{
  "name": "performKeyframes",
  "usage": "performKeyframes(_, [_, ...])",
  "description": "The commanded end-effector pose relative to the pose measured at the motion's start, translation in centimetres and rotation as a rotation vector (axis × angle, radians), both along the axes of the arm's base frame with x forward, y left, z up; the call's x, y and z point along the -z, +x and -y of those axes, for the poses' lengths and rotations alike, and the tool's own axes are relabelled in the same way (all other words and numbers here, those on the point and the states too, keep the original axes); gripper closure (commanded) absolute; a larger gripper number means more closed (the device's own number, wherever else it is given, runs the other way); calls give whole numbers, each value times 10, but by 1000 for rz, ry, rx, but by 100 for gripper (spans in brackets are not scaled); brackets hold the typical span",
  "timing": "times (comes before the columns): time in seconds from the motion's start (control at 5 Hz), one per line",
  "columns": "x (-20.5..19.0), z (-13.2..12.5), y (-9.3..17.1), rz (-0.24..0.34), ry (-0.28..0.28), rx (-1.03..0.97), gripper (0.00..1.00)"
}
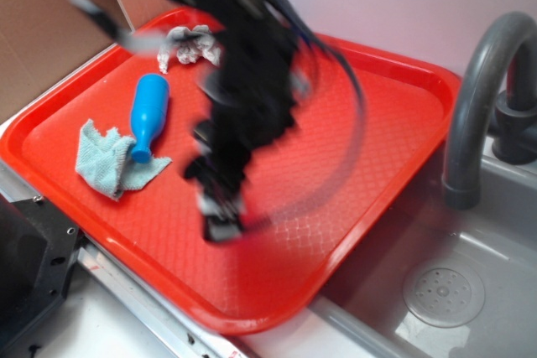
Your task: Grab the yellow duck.
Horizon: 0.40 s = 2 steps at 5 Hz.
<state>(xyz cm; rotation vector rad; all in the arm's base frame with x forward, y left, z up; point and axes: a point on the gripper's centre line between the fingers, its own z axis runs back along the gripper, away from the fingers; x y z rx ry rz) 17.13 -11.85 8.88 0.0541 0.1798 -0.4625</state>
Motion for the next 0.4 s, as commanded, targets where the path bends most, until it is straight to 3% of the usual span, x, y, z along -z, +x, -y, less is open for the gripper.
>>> performKeyframes(0.0, [-101,-48,-30,269,-125,-431,100])
performKeyframes(0.2, [-128,-63,-31,295,-235,-430,100])
